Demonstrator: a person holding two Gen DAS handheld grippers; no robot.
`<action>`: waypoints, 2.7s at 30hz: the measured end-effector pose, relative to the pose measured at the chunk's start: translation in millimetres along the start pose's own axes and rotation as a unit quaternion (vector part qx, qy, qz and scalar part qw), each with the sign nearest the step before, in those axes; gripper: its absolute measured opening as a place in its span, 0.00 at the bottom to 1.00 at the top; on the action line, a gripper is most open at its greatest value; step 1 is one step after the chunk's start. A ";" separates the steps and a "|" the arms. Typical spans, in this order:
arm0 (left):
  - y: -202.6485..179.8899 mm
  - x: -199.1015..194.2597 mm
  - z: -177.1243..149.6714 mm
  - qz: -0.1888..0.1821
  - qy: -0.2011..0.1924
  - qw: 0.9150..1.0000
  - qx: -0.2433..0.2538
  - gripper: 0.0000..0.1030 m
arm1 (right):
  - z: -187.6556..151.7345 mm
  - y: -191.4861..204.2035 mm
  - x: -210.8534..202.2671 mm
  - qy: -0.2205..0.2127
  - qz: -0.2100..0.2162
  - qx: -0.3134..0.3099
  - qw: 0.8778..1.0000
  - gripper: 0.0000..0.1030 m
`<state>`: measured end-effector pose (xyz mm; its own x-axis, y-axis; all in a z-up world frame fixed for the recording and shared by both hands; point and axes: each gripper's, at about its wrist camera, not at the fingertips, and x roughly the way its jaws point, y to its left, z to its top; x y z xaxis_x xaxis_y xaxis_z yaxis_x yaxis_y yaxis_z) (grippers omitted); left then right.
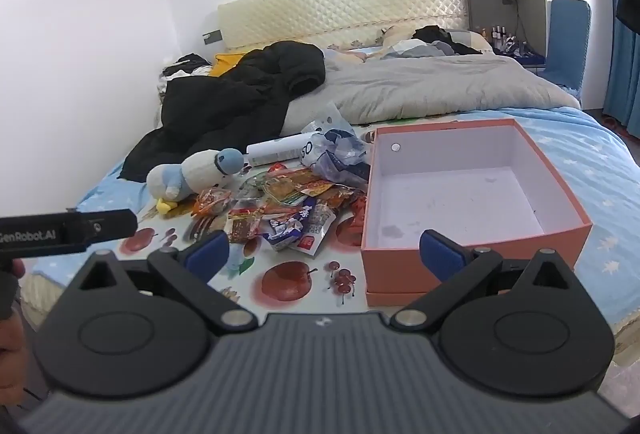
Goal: Organize snacks
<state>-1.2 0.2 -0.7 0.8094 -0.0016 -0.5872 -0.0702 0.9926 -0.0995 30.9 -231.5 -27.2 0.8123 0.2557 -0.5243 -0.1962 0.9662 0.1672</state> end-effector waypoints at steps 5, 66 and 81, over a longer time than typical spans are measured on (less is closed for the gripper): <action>1.9 16.8 -5.0 0.002 0.012 1.000 -0.002 0.99 | -4.8 -0.5 3.2 -0.001 -0.003 0.004 1.000 1.00; 13.9 71.5 -27.8 0.004 0.052 0.999 -0.016 0.99 | -29.3 -19.2 27.5 -0.003 -0.018 0.022 1.000 1.00; 25.6 91.9 -33.8 0.016 0.062 0.998 -0.008 0.99 | -43.1 -16.0 44.7 0.018 0.005 0.024 1.000 1.00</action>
<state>51.6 21.4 -84.3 0.7287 0.0133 -0.6847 -0.1047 0.9902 -0.0921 46.7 -234.2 -89.3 0.7897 0.2679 -0.5519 -0.1778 0.9609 0.2122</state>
